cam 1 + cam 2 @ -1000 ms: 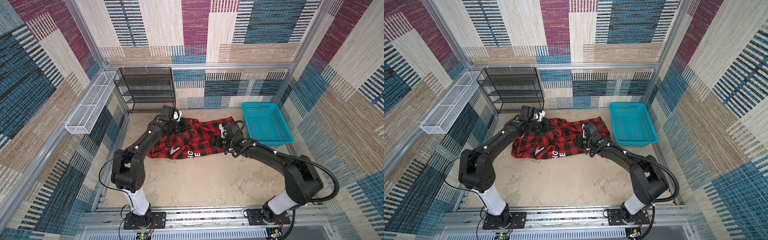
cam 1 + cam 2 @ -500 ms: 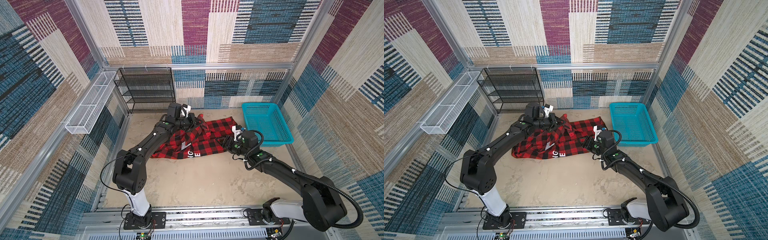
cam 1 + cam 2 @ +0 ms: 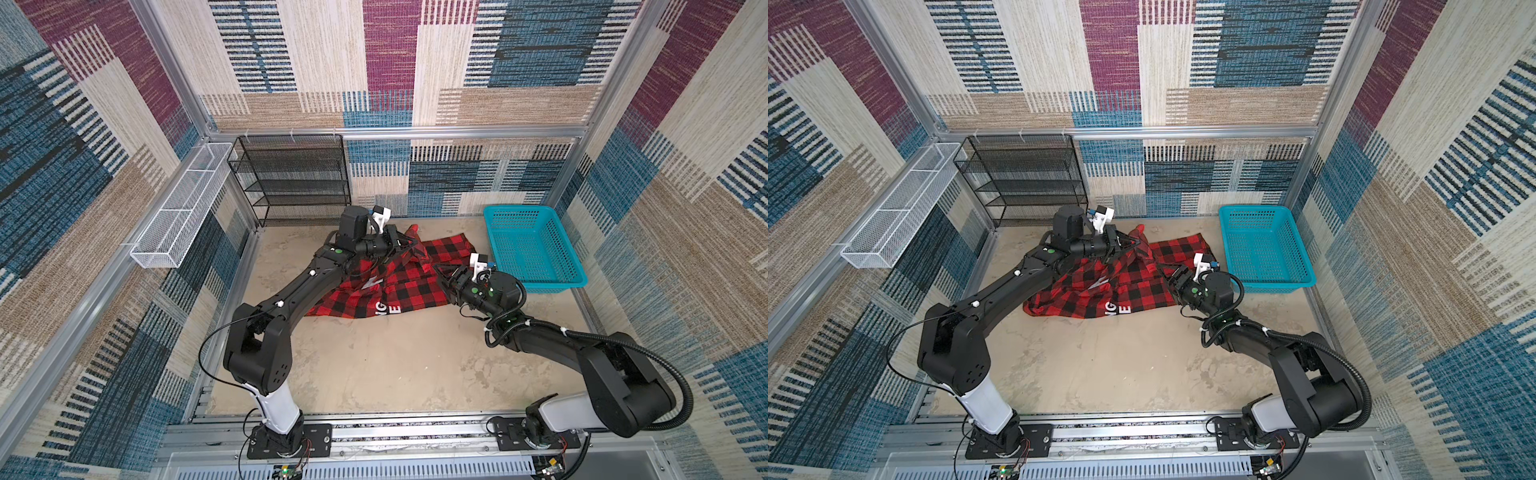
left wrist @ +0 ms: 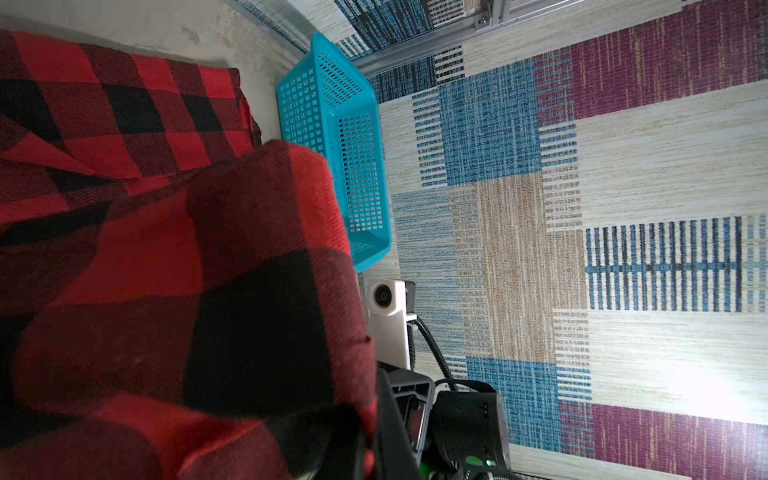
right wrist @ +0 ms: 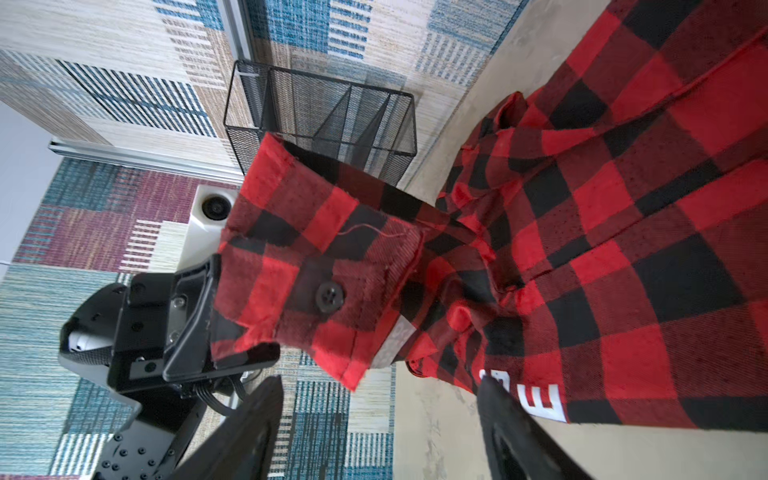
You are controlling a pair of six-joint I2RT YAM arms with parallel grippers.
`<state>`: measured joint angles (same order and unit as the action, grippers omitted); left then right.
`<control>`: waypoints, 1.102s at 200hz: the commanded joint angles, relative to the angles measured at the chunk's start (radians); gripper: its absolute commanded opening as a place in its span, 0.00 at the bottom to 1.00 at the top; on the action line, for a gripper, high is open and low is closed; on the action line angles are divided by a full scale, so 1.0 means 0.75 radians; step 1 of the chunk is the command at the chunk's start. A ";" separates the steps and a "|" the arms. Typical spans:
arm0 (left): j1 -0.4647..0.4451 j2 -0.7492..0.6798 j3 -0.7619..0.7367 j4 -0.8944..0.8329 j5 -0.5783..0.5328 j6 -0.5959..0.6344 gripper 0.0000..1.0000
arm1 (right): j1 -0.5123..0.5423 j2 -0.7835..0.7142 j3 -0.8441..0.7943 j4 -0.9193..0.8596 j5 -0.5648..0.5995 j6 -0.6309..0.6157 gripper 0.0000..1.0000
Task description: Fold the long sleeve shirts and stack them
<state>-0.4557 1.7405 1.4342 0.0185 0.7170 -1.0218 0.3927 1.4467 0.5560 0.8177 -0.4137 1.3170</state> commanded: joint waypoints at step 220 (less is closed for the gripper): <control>-0.063 -0.025 -0.147 -0.010 -0.038 0.138 0.23 | -0.014 0.065 0.684 -0.970 0.135 -0.675 0.14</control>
<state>-0.5030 1.7012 1.3243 0.0807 0.7059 -0.9928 0.3904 1.5150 0.9470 0.5358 -0.4324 1.1484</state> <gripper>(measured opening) 0.187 0.149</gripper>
